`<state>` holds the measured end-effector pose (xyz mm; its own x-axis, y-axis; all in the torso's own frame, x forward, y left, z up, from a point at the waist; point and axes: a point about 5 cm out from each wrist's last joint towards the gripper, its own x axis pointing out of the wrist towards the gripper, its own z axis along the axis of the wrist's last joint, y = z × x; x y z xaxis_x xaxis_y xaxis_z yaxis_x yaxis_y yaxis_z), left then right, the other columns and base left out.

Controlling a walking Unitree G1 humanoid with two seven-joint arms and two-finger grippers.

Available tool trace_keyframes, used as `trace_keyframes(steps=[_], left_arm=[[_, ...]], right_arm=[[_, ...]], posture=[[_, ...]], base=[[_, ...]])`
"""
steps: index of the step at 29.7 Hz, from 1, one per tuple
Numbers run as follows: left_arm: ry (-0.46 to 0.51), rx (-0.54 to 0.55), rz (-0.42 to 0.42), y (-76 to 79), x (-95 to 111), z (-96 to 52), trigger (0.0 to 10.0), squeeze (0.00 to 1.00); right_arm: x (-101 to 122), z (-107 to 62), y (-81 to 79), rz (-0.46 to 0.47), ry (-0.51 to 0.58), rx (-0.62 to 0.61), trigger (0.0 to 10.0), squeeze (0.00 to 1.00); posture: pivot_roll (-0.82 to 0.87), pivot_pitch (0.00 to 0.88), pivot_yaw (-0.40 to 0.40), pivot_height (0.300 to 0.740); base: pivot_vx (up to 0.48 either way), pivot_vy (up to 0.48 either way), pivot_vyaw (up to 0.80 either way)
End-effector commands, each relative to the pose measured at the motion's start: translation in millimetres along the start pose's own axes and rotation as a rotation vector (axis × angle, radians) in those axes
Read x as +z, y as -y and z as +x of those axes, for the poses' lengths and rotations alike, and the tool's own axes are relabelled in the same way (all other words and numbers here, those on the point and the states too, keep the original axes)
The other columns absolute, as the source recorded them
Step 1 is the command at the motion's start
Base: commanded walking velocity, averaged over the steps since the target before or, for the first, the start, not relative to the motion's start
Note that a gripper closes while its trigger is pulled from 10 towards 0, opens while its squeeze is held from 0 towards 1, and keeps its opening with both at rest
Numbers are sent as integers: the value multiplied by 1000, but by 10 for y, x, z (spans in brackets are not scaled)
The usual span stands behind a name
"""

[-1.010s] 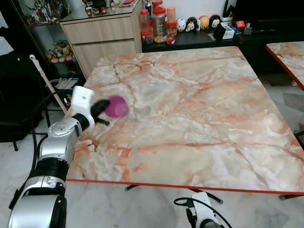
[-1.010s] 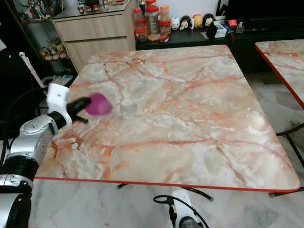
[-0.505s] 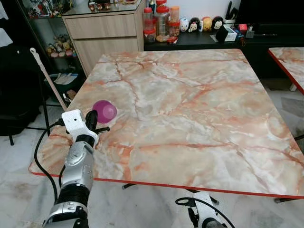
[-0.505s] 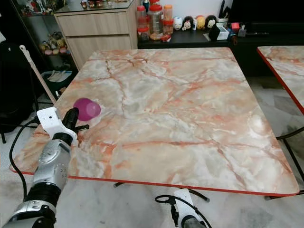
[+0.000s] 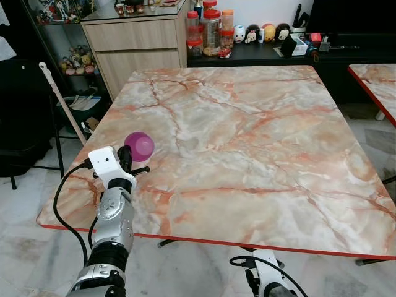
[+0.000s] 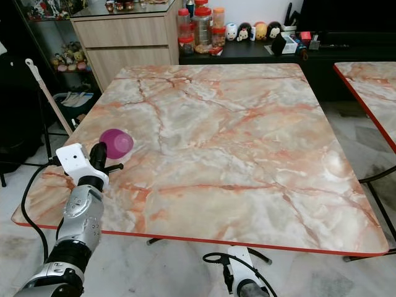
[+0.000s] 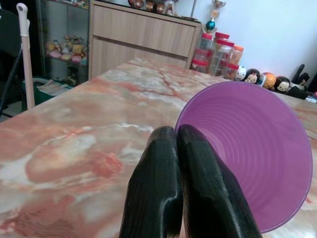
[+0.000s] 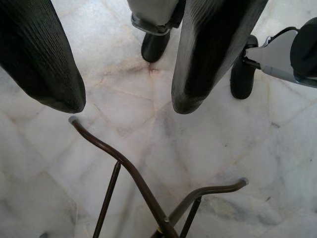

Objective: Setting the table

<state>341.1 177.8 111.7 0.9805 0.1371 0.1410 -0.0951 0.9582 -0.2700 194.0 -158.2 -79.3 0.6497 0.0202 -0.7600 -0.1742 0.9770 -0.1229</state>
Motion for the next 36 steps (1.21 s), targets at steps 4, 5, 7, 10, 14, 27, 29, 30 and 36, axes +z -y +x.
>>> trace_keyframes(steps=[4,5,7,10,14,27,29,30,36], left_arm=[[16,9,25,-16,23,9,10000,0],[18,10,26,-19,27,11,10000,0],[20,9,28,-24,34,17,10000,0],[22,6,31,-26,39,25,10000,0],[23,-3,37,-17,48,40,10000,0],[22,-18,41,13,62,69,10000,0],[23,-18,40,15,64,71,10000,0],[26,-17,39,18,73,77,10000,0],[26,-15,36,16,70,73,10000,0]], right_arm=[[-4,1,-4,-8,-8,1,10000,0],[-12,0,-4,-6,-12,1,10000,0],[-22,-2,-5,-3,-17,-2,10000,0],[-22,-2,-10,-6,-17,-4,10000,0],[-68,-13,-34,43,-30,-4,10000,0],[-150,-38,-32,61,-43,-13,10000,0],[-149,-38,-31,61,-42,-14,10000,0],[-146,-37,-26,60,-43,-16,10000,0],[-142,-35,-20,56,-44,-16,10000,0]], posture=[[-7,0,71,740],[-7,0,71,740],[-5,0,74,740],[-6,0,76,740],[-8,0,86,740],[-12,0,90,740],[-12,0,90,740],[-9,0,87,740],[-9,0,83,740]], base=[[0,-289,0],[0,-296,0],[0,-294,0],[0,-301,0],[0,-327,0],[0,-337,-63],[0,-337,0],[0,-337,0],[0,-339,0]])
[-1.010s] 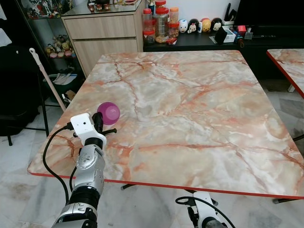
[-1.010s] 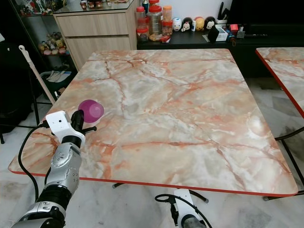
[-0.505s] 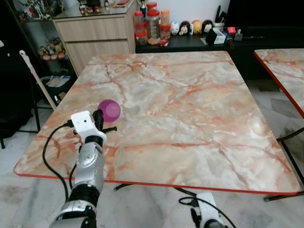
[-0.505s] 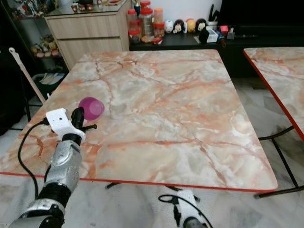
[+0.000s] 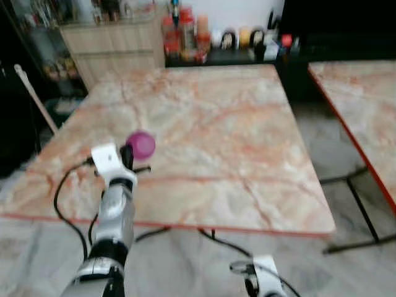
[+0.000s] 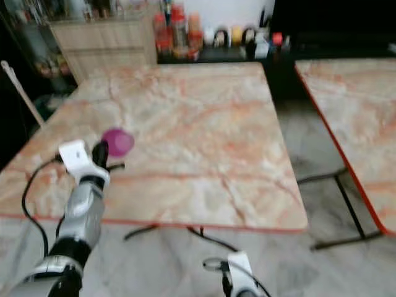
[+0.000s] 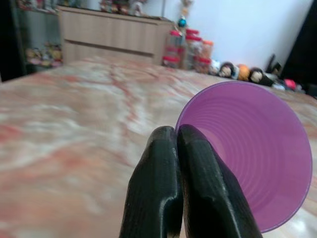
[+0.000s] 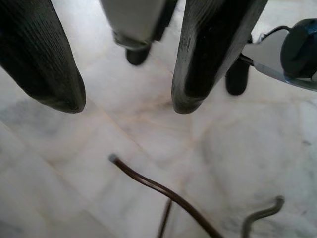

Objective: Setting the table

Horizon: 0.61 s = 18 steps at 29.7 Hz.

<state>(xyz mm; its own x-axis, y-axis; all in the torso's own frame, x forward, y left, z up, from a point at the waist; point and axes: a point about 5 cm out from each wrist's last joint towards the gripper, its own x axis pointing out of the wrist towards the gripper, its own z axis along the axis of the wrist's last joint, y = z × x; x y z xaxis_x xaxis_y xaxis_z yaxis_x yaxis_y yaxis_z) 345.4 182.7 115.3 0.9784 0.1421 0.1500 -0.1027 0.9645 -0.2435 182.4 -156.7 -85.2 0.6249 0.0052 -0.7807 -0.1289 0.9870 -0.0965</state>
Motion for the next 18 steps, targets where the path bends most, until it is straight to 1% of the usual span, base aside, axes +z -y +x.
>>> trace_keyframes(steps=[1,9,14,18], left_arm=[[15,-17,7,42,26,10,10000,0],[16,-12,8,29,28,7,10000,0],[19,-27,22,53,32,7,10000,0],[20,-31,18,72,34,12,10000,0]], right_arm=[[-19,-4,27,4,-9,-8,10000,0],[-15,-2,32,11,-9,-8,10000,0],[-9,-1,26,18,-7,-6,10000,0],[10,1,25,9,7,-3,10000,0]], posture=[[-9,0,83,740],[-7,8,83,740],[-8,10,84,740],[-12,9,84,740]], base=[[0,-337,0],[0,-335,0],[0,-324,-758],[0,-315,0]])
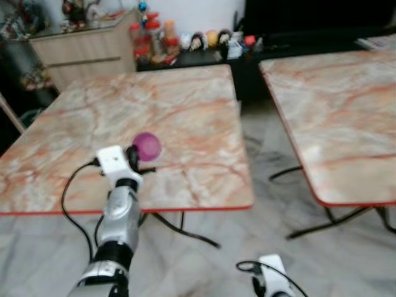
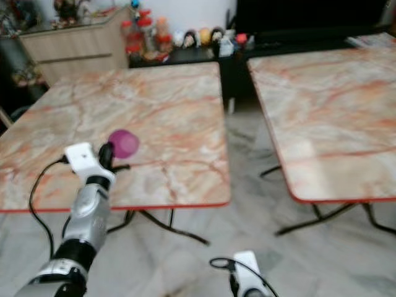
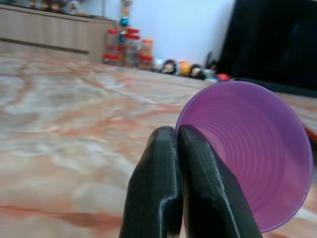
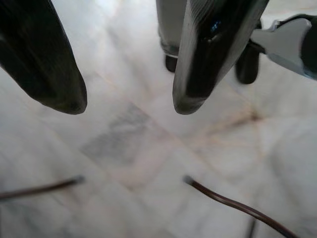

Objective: Setting the table

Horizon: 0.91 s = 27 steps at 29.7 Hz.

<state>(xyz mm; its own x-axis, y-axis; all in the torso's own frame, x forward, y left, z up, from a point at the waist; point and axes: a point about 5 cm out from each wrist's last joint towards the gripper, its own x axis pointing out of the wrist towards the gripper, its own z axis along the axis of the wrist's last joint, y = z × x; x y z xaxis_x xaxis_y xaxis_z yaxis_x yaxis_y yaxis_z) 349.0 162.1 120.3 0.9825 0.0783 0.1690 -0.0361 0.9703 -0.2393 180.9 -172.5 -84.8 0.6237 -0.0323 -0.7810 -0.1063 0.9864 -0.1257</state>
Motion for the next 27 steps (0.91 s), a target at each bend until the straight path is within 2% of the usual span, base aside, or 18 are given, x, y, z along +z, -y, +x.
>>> trace_keyframes(steps=[1,27], left_arm=[[16,35,25,-141,41,-10,10000,0],[31,15,26,-93,85,20,10000,0]], right_arm=[[45,9,-130,9,14,34,10000,0],[68,12,-146,10,24,46,10000,0]], posture=[[-12,9,84,740],[-11,9,86,740]], base=[[0,-315,0],[0,-295,0]])
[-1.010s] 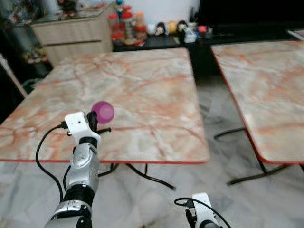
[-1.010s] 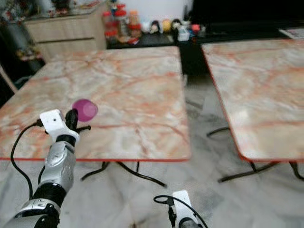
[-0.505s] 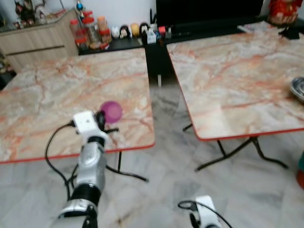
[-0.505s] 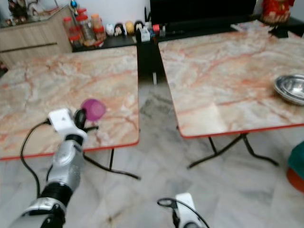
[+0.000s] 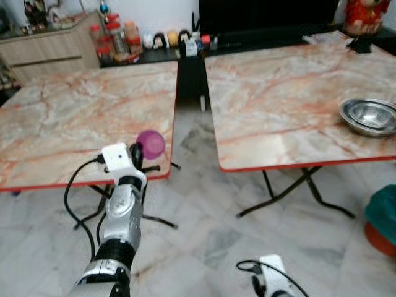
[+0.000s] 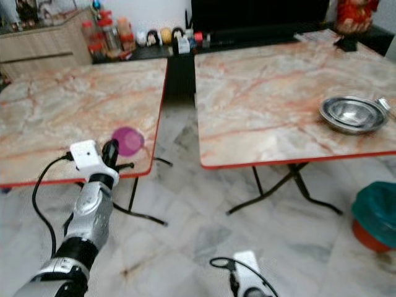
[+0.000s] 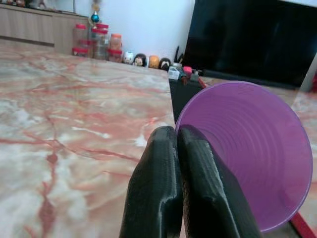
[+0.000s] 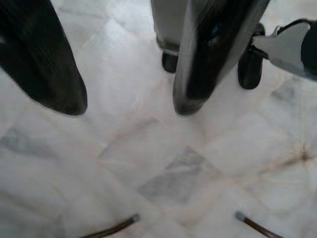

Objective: Setting the table

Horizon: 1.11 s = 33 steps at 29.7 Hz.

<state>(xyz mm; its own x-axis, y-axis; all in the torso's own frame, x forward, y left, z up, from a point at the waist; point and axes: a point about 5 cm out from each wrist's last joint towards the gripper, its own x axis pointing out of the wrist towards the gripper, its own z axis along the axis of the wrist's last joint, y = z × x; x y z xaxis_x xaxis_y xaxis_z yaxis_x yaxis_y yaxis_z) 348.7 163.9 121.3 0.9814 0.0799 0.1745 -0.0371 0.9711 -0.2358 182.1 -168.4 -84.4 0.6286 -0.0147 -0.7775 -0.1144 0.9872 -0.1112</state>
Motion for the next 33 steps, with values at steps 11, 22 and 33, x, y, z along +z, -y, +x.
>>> trace_keyframes(steps=[11,22,33], left_arm=[[13,-13,13,-33,53,23,10000,0],[17,-36,19,3,57,24,10000,0],[13,-40,19,9,54,26,10000,0]], right_arm=[[47,11,-108,4,14,31,10000,0],[64,16,-103,-4,15,29,10000,0],[40,13,-94,4,0,22,10000,0]], posture=[[-11,9,83,740],[-12,8,82,740],[-14,10,83,740]], base=[[0,-156,0],[55,0,0],[378,0,-346]])
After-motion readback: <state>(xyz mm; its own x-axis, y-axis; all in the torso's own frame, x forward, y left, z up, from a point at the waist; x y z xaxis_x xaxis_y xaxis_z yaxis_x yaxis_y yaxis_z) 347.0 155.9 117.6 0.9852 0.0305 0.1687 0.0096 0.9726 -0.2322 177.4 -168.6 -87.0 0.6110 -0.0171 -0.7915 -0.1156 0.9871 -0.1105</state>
